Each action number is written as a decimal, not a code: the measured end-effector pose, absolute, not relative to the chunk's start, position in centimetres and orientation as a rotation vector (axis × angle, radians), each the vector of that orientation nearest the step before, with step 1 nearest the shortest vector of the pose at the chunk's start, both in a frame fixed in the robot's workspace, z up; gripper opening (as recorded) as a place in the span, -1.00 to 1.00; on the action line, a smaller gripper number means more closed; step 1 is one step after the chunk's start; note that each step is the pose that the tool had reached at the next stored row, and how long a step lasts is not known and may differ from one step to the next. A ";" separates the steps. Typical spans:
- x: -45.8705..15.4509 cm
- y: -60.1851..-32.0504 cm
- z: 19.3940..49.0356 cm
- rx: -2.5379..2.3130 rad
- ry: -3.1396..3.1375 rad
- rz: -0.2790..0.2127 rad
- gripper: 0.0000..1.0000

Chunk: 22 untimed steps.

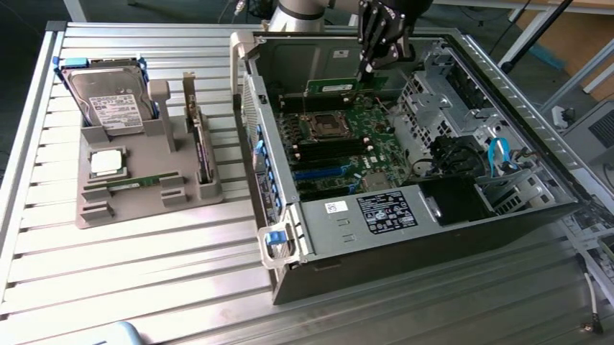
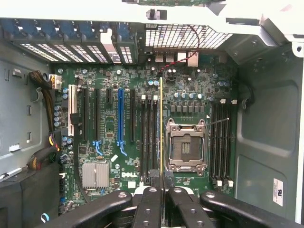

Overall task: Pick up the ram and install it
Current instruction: 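Insert the ram into the slot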

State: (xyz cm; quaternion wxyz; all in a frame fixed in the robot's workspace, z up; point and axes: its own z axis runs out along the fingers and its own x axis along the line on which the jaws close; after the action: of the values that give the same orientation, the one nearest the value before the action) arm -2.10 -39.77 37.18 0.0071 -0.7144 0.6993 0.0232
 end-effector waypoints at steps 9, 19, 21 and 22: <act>-2.1 -39.8 35.9 -2.230 2.190 0.074 -0.76; -2.1 -39.8 34.0 -2.226 2.194 0.074 -0.76; -2.1 -39.8 33.6 -2.226 2.194 0.074 -0.76; -2.1 -39.8 33.4 -2.226 2.194 0.074 -0.76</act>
State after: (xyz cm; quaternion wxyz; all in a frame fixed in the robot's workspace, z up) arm -2.10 -39.77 33.44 0.0076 -0.7119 0.7018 0.0235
